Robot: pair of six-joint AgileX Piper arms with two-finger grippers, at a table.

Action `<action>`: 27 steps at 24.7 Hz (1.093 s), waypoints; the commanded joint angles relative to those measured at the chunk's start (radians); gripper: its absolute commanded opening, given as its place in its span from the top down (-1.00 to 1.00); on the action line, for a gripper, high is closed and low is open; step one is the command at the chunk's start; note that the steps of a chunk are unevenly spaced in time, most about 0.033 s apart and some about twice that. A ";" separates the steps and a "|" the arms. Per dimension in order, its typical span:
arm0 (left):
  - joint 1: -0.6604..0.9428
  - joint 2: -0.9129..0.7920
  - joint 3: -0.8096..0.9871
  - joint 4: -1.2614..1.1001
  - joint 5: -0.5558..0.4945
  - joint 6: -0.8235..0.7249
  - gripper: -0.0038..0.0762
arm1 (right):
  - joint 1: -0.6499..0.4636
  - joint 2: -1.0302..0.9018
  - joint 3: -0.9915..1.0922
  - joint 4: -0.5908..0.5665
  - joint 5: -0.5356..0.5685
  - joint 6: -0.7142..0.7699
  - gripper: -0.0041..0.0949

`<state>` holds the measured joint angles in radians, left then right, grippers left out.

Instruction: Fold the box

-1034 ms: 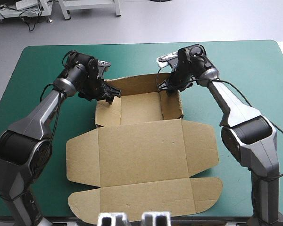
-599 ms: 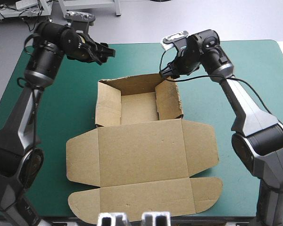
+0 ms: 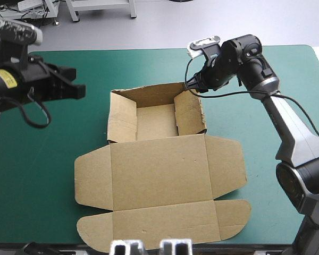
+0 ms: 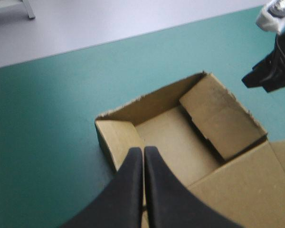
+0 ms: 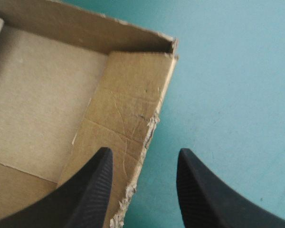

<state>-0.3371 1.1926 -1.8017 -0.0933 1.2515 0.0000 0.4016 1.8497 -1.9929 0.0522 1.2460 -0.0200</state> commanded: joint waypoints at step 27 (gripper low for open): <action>0.000 -0.543 0.684 -0.013 -0.026 0.000 0.93 | -0.217 -0.092 0.052 -0.277 0.011 -0.060 0.97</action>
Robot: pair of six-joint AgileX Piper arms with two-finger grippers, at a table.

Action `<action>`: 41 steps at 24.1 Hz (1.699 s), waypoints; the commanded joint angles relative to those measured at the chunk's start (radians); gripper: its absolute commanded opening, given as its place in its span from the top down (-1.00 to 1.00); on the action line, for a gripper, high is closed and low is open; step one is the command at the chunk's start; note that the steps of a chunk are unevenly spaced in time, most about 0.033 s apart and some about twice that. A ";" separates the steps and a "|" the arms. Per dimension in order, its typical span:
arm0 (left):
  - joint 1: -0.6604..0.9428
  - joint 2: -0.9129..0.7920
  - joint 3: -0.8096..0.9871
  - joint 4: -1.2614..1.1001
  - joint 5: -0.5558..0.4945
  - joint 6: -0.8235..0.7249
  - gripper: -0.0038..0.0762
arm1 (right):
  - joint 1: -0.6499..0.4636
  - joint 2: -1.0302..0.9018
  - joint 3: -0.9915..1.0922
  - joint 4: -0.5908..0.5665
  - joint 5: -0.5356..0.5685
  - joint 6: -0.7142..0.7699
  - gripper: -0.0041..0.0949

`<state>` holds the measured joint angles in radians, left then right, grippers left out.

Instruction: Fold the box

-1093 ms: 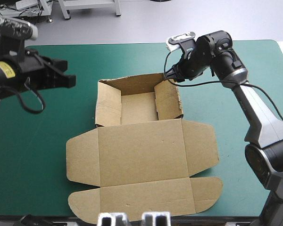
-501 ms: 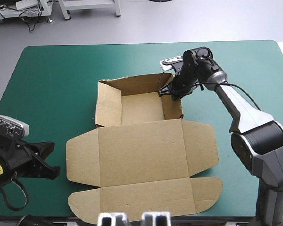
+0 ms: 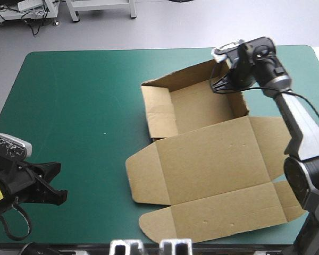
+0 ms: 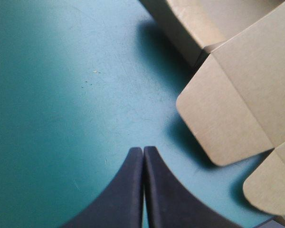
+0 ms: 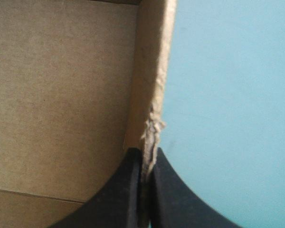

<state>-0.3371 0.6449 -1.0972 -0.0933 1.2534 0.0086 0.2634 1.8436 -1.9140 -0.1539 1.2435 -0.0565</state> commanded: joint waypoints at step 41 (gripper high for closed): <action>0.000 0.005 0.150 0.213 -0.155 0.000 0.93 | -0.643 -0.433 0.113 0.560 0.012 -0.260 0.89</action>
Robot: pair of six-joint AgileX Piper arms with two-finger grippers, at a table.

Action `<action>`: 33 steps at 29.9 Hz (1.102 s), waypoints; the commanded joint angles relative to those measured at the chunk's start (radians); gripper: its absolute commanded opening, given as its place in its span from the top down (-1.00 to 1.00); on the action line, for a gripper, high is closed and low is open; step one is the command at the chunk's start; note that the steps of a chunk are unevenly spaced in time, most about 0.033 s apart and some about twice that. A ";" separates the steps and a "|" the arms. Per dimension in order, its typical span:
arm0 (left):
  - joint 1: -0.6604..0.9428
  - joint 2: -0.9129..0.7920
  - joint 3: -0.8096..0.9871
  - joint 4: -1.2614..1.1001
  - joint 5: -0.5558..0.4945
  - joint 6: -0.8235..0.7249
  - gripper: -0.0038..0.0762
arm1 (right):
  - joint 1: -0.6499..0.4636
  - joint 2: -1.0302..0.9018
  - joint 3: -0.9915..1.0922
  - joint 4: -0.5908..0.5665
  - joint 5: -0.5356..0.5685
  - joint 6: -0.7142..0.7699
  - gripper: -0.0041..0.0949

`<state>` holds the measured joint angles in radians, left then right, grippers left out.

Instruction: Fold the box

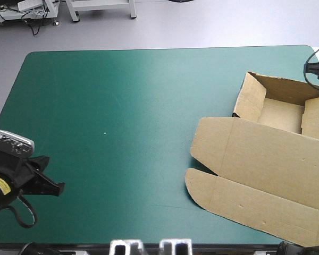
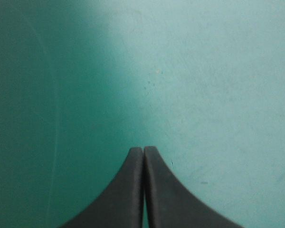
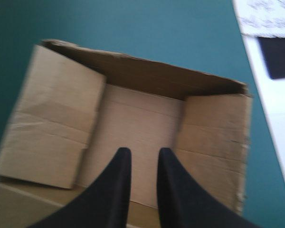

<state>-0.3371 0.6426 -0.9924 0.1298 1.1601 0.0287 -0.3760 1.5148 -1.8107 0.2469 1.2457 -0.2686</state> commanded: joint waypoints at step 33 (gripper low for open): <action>0.000 -0.371 0.482 -0.119 -0.117 0.040 0.93 | 0.252 -0.950 1.259 0.073 -0.277 -0.170 0.94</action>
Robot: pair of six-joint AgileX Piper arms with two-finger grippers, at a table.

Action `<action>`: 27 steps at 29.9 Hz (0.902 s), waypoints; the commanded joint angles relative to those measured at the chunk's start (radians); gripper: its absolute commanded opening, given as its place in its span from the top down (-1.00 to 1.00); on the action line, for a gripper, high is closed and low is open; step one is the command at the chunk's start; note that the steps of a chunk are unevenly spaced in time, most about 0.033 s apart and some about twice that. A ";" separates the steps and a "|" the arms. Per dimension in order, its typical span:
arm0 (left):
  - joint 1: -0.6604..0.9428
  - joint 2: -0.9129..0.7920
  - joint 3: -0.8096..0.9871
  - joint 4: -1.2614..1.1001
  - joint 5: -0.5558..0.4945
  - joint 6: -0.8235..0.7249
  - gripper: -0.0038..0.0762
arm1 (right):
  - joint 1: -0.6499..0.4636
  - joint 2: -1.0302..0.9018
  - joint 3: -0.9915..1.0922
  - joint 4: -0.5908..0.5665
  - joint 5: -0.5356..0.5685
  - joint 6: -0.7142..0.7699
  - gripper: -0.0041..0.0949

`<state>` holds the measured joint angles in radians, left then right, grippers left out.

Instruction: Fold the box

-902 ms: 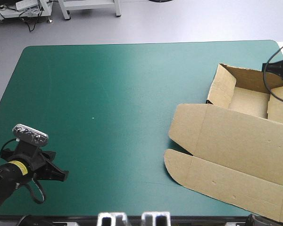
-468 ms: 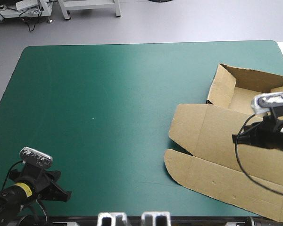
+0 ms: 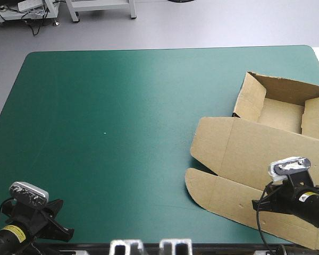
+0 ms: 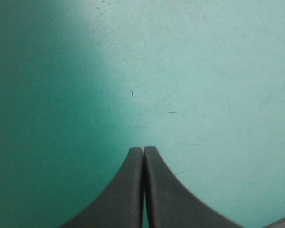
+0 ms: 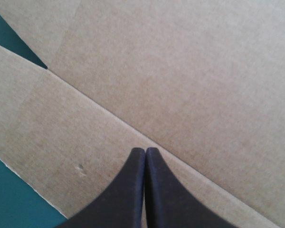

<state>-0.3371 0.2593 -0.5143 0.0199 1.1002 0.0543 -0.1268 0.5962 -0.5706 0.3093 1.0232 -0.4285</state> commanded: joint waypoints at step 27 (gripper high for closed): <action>0.000 0.012 0.023 -0.009 -0.058 0.006 0.93 | 0.003 -0.115 0.040 0.007 -0.063 -0.010 0.96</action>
<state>-0.3371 0.2593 -0.4668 0.0199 1.0981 0.0688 -0.1268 0.4754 -0.5065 0.3020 1.0055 -0.4310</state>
